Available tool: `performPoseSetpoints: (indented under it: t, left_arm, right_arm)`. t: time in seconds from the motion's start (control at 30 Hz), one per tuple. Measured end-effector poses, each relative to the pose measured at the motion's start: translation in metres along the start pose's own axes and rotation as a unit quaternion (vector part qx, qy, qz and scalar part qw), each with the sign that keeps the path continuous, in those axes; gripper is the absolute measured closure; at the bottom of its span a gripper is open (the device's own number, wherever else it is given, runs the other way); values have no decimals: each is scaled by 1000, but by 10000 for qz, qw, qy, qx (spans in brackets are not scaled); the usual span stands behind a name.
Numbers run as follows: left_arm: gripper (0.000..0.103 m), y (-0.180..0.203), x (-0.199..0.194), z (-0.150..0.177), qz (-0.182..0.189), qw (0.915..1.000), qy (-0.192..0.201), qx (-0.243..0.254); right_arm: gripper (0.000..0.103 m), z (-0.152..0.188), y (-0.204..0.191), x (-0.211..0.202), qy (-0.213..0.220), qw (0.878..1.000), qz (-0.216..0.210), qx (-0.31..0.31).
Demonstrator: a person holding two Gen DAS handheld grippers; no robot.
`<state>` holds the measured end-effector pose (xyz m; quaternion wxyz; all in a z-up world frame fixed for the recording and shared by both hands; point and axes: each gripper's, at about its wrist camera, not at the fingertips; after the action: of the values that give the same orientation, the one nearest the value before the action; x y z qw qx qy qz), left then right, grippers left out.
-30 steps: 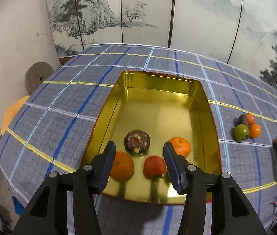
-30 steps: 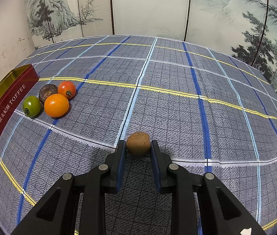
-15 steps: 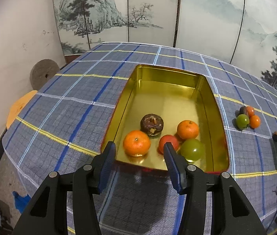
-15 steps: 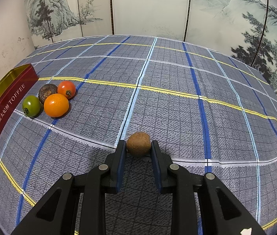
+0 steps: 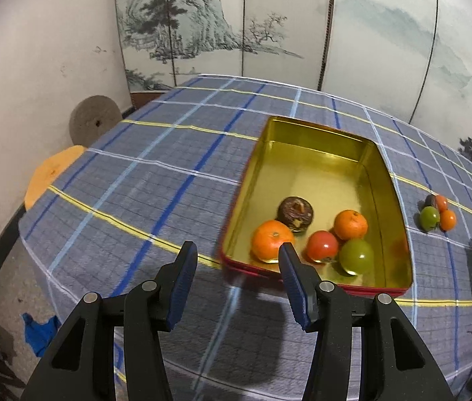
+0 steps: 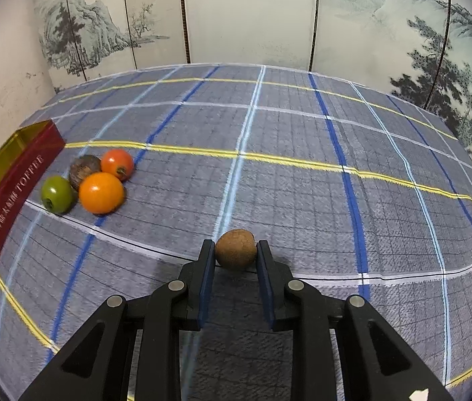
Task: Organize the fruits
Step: 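Carry the kiwi over the tin with the right gripper and release it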
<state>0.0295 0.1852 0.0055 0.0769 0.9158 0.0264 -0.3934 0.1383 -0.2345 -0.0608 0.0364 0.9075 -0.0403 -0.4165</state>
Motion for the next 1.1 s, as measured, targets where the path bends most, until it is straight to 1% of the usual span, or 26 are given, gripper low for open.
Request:
performPoseSetpoints:
  t: [0.1, 0.27, 0.37, 0.43, 0.6, 0.83, 0.97, 1.1]
  left_arm:
    - [51, -4, -2, 1, -3, 10000, -20, -35]
    - [51, -6, 1, 5, 65, 9996, -225, -152]
    - [51, -8, 1, 8, 59, 9994, -257, -222]
    - [50, -12, 1, 10, 46, 9992, -272, -297]
    - [48, -25, -1, 12, -188, 9986, -240, -440]
    - [47, -48, -3, 15, -331, 9965, -213, -742]
    - [47, -57, -3, 17, -388, 9956, -250, -818]
    - [47, -64, -1, 20, -435, 9948, -315, -865]
  right_arm:
    - [80, -6, -12, -11, 110, 9997, -193, -78]
    - [80, -18, -57, -32, 324, 9964, -657, -417]
    - [80, -23, -90, -46, 455, 9917, -980, -699]
    - [80, -25, -114, -53, 491, 9867, -1269, -885]
    - [80, -26, -166, -69, 555, 9748, -1731, -1295]
    - [80, -26, -230, -74, 527, 9627, -2022, -1717]
    - [80, -24, -255, -72, 475, 9578, -2101, -1904]
    - [80, -23, -267, -69, 421, 9559, -2100, -2009]
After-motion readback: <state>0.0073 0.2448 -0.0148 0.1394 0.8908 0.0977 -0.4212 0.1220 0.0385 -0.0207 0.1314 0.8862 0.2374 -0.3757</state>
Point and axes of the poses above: each gripper's, at about its wrist camera, not at the fingertips, and x roughly the way its jaws point, y to its right, z to its underside, and after that the axes turned 8 degrees about z, right-handed
